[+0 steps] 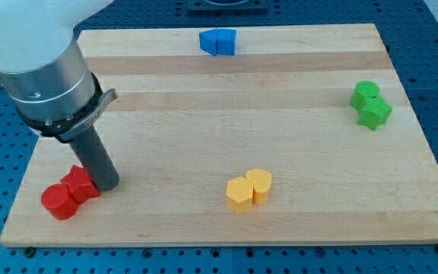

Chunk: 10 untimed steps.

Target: Place the red circle towards the bottom of the blue triangle

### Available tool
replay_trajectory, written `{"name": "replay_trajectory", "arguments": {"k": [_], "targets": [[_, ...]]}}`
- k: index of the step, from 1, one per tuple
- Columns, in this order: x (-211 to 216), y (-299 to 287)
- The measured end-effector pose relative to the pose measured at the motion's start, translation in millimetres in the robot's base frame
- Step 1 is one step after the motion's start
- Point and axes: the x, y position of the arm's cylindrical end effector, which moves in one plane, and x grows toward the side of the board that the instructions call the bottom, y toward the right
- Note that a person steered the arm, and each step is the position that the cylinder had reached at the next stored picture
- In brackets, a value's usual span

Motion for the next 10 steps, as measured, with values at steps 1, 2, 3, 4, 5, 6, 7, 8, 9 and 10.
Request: {"name": "replay_trajectory", "arguments": {"k": [1, 2, 3, 4, 5, 6, 7, 8, 9, 10], "targets": [[0, 1], [4, 25], [25, 47], [50, 42], [62, 8], [73, -37], [75, -66], [68, -68], [52, -67], [43, -66]]}}
